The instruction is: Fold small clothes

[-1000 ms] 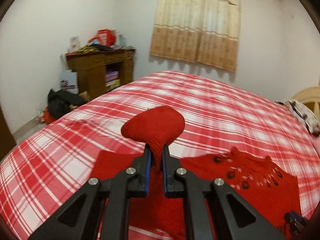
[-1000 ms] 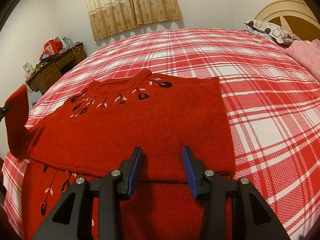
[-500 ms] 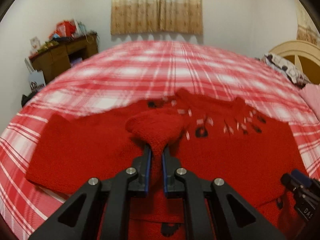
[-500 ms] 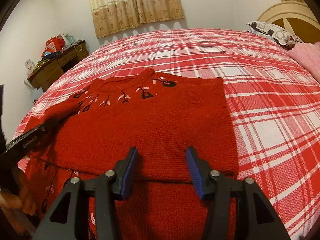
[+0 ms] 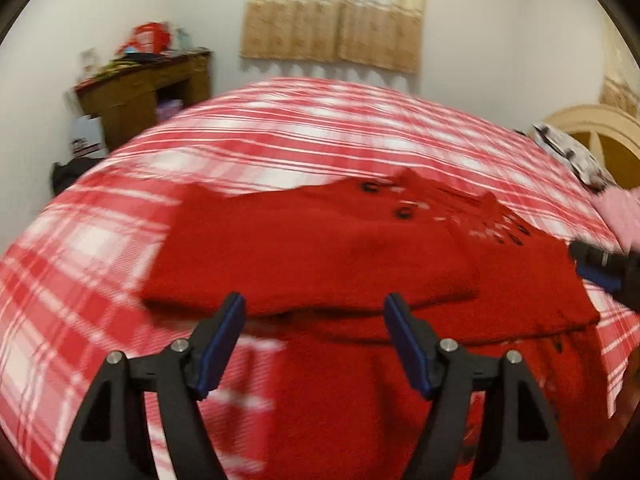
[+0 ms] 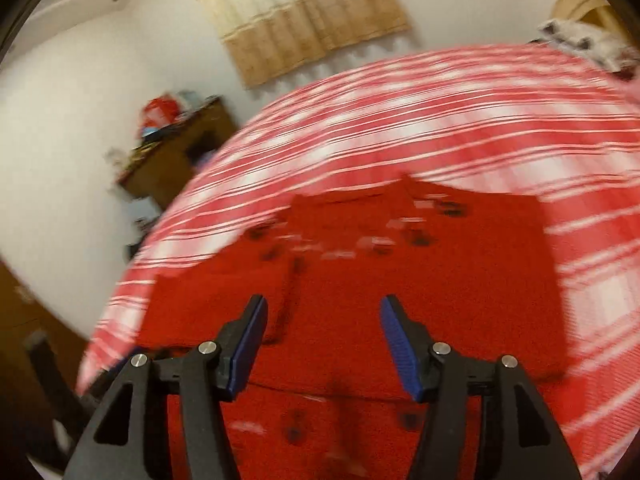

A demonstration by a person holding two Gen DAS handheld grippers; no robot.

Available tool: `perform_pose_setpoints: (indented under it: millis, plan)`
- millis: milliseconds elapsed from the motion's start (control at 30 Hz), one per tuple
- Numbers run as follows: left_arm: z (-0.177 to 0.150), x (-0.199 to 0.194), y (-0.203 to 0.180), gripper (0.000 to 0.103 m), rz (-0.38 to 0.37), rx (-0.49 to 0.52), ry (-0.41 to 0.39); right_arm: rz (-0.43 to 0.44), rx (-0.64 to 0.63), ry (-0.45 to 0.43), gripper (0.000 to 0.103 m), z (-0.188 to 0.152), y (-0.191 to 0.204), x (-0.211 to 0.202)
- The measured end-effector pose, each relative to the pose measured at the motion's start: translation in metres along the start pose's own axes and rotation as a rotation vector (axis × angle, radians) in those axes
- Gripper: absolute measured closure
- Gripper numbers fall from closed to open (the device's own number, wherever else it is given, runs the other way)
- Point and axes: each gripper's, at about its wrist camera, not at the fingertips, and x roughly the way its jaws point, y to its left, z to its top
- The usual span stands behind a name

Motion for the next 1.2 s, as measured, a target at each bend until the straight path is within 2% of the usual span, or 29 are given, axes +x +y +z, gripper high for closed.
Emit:
perform_pose_setpoints:
  millis: [100,200,267,367,400,433,467,533,633,733,833,1000,1100,1167,1200]
  plan:
    - [-0.006,0.004,0.02,0.029,0.042,-0.039,0.015,0.071,0.009,0.076,0.043,0.004,0.015,0.035]
    - [-0.018,0.016,0.029,0.029,0.06,-0.078,0.047,0.002,0.028,0.106,0.043,0.001,0.017,0.067]
    - [-0.023,0.023,0.036,0.029,0.043,-0.137,0.08,0.012,0.034,0.133,0.043,-0.001,0.019,0.086]
    - [-0.022,0.023,0.041,0.029,0.033,-0.194,0.055,-0.048,-0.057,0.117,0.045,-0.004,0.036,0.1]
    - [-0.023,0.024,0.041,0.029,0.032,-0.201,0.054,-0.067,-0.108,0.113,0.051,-0.005,0.045,0.103]
    - [-0.023,0.024,0.04,0.029,0.03,-0.204,0.05,-0.079,-0.155,0.122,0.07,-0.005,0.053,0.107]
    - [-0.024,0.023,0.04,0.029,0.029,-0.205,0.046,-0.096,-0.202,0.148,0.082,-0.007,0.061,0.113]
    - [-0.024,0.022,0.041,0.029,0.019,-0.215,0.041,-0.135,-0.272,0.162,0.087,-0.011,0.072,0.122]
    - [-0.026,0.021,0.049,0.029,-0.007,-0.252,0.027,-0.171,-0.348,0.147,0.094,-0.015,0.084,0.121]
    - [-0.026,0.022,0.055,0.029,-0.021,-0.273,0.02,-0.143,-0.345,0.093,0.094,-0.001,0.092,0.104]
    - [-0.026,0.022,0.054,0.029,-0.012,-0.264,0.023,-0.069,-0.341,-0.012,0.094,0.032,0.11,0.073]
    - [-0.025,0.022,0.053,0.029,0.008,-0.252,0.03,-0.024,-0.383,-0.15,0.094,0.078,0.145,0.03]
    - [-0.024,0.019,0.051,0.029,0.024,-0.257,0.029,0.039,-0.372,-0.166,0.094,0.098,0.155,0.017]
    - [-0.021,0.014,0.049,0.028,0.066,-0.252,0.022,0.044,-0.389,-0.169,0.094,0.102,0.161,0.014]
    - [-0.02,0.011,0.048,0.028,0.063,-0.251,0.015,0.034,-0.406,-0.18,0.094,0.101,0.164,0.011]
